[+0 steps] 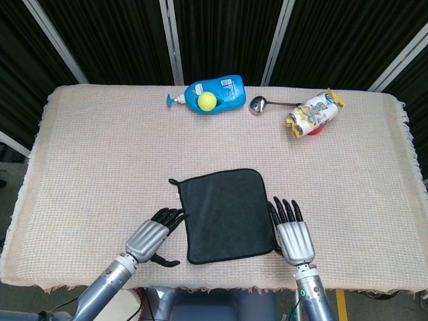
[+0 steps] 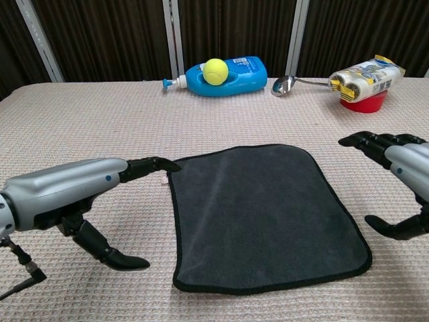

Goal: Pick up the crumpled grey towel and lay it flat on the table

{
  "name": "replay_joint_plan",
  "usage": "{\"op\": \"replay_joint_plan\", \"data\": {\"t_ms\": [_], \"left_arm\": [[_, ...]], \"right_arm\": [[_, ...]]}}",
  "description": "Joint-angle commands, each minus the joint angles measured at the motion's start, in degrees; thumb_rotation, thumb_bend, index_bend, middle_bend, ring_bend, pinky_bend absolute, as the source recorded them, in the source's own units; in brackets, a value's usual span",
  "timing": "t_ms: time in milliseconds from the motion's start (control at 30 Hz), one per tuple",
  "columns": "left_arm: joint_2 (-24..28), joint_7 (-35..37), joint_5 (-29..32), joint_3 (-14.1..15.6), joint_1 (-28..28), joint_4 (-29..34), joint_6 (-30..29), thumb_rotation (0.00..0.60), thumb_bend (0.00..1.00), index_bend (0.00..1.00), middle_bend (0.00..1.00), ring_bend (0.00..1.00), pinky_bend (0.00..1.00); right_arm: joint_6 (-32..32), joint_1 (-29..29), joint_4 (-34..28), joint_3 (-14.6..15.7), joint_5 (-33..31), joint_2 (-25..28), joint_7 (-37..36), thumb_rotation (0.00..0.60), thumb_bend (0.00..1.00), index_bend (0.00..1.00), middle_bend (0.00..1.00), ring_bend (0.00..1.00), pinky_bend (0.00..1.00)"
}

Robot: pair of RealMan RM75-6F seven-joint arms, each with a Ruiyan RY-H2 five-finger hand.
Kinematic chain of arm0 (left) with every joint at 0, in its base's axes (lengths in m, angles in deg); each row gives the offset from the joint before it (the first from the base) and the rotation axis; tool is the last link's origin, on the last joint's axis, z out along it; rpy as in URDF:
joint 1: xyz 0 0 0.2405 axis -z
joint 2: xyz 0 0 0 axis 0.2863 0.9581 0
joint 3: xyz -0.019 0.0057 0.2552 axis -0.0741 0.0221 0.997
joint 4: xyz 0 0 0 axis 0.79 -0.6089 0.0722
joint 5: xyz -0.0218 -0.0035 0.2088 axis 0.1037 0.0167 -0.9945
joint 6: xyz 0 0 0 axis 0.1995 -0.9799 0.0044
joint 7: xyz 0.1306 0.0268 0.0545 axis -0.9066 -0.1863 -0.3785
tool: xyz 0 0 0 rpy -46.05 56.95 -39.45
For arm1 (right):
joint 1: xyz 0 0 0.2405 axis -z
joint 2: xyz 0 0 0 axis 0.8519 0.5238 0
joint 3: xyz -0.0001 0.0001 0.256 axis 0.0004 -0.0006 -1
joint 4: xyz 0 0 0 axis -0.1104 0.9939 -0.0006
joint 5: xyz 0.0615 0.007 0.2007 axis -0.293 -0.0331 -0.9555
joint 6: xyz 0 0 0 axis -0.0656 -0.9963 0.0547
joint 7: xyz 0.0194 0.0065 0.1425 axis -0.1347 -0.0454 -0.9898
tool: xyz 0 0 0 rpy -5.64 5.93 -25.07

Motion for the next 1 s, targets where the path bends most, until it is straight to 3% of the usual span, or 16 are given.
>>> {"op": "replay_joint_plan", "data": {"t_ms": [33, 167, 333, 533, 700, 833, 1000], "left_arm": [[2.32, 2.64, -0.71, -0.07, -0.74, 1.20, -0.28, 0.600, 0.07, 0.00, 0.00, 0.00, 0.00], [4.96, 4.48, -2.47, 0.23, -1.14, 2.30, -0.41, 0.600, 0.12, 0.00, 0.00, 0.00, 0.00], [7.91, 4.78, -5.13, 2.05, -1.48, 3.49, 0.14, 0.600, 0.46, 0.00, 0.00, 0.00, 0.00], [9.48, 0.15, -7.03, 2.33, 0.01, 0.93, 2.04, 0.600, 0.67, 0.00, 0.00, 0.00, 0.00], [8.68, -6.74, -2.36, -1.13, 3.63, -1.10, 5.42, 0.600, 0.75, 0.00, 0.00, 0.00, 0.00], [6.39, -14.38, 6.11, -4.45, 8.42, -4.37, 9.77, 0.600, 0.77, 0.00, 0.00, 0.00, 0.00], [3.66, -23.23, 15.41, -5.50, 13.69, -7.57, 12.85, 0.600, 0.77, 0.00, 0.00, 0.00, 0.00]], "right_arm": [[-0.13, -0.48, -1.12, -0.96, 0.71, 1.00, 1.33, 0.600, 0.37, 0.00, 0.00, 0.00, 0.00], [-0.38, -0.63, -2.85, -1.90, 0.84, 1.78, 1.93, 0.600, 0.37, 0.00, 0.00, 0.00, 0.00], [-0.36, -0.09, -3.93, -2.01, 0.03, 3.00, 0.93, 0.600, 0.37, 0.00, 0.00, 0.00, 0.00], [0.20, 0.44, -2.36, -1.68, 0.50, 3.95, -2.38, 0.600, 0.37, 0.00, 0.00, 0.00, 0.00], [0.68, 0.24, -1.78, -2.35, 0.61, 4.19, -3.58, 0.600, 0.37, 0.00, 0.00, 0.00, 0.00], [1.07, 0.02, -1.23, -3.12, 0.54, 4.65, -4.63, 0.600, 0.37, 0.00, 0.00, 0.00, 0.00], [2.06, -0.37, 0.43, -4.32, -0.63, 5.04, -6.34, 0.600, 0.37, 0.00, 0.00, 0.00, 0.00]]}}
